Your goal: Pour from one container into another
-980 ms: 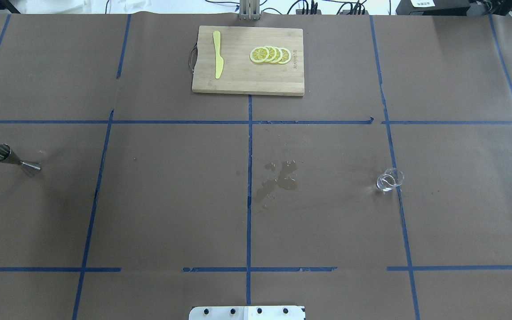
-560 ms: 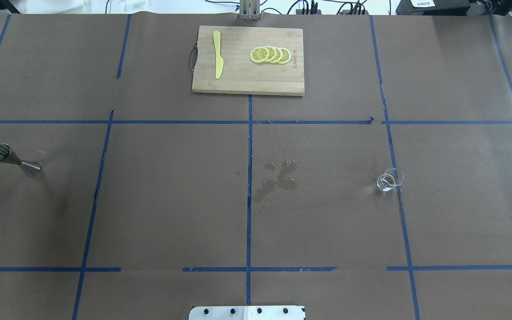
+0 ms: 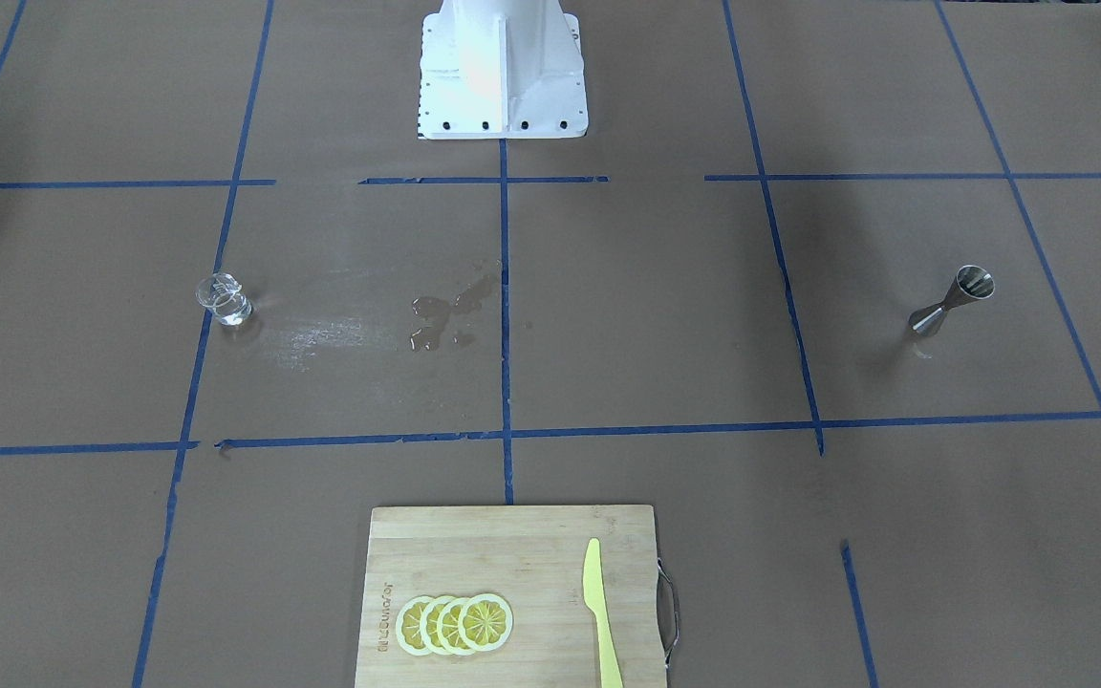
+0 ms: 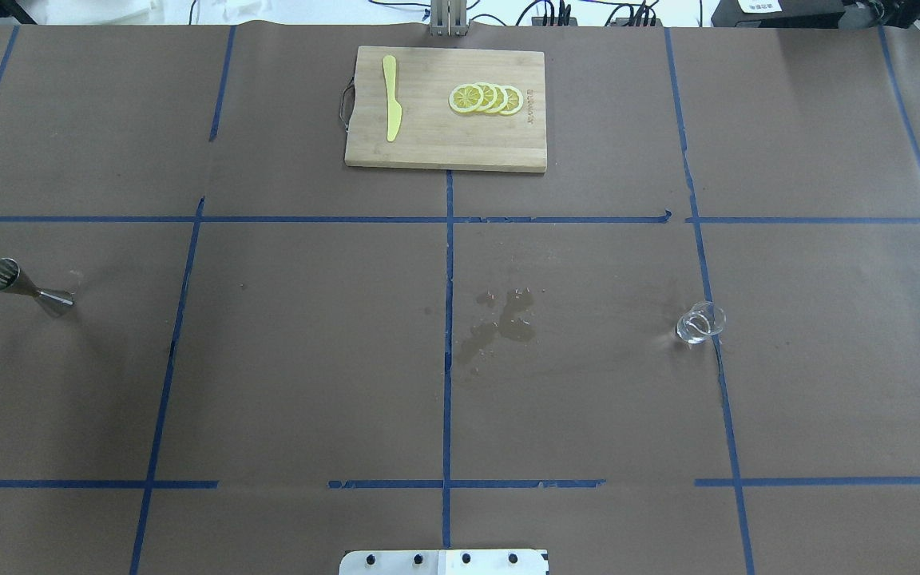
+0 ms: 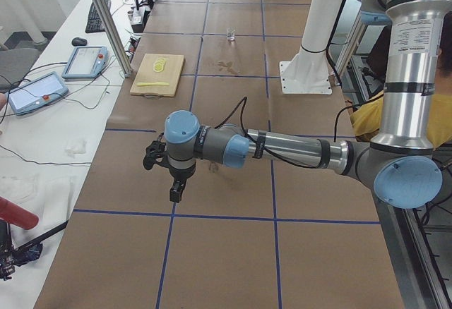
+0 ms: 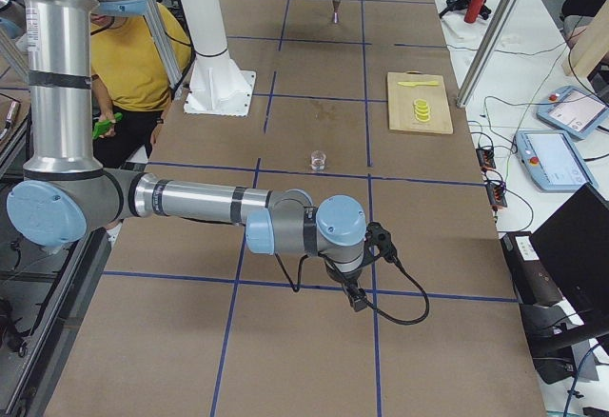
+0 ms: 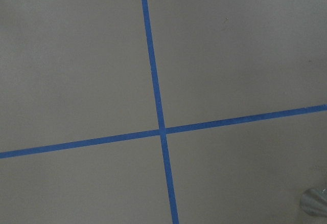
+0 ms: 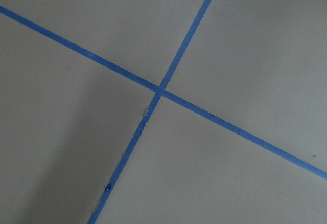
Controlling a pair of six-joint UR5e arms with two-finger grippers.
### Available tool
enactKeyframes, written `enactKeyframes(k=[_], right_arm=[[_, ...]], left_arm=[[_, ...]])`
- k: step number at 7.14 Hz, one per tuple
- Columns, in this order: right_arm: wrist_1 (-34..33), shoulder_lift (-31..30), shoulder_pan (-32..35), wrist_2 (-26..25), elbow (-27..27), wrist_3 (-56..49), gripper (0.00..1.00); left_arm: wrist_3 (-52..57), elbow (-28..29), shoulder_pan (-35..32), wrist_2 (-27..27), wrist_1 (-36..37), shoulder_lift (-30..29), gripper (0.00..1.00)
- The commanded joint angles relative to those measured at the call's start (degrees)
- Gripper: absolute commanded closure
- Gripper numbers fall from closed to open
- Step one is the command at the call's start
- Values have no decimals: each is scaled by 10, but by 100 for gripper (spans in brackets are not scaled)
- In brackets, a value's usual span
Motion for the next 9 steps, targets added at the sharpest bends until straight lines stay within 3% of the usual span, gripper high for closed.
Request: enactKeyframes(k=[1,2,4,7,9], right_arm=[[20,-3,0,1,-35,1,0],[21,4,-1,4,-32,40,0],[14,19,-17,2,-30,83,0],[-162,78,-37,7,-3,97,0],[-166,63,-42,11,21,102,0]], left_arm=[[25,11,-1,-6,8,14,0],[21,42,1,-4,-7,5,0],[10,36,0,0,-3,20,0],[-36,24,0,-12,1,19,0],[-50,12,0,-17,1,19,0]])
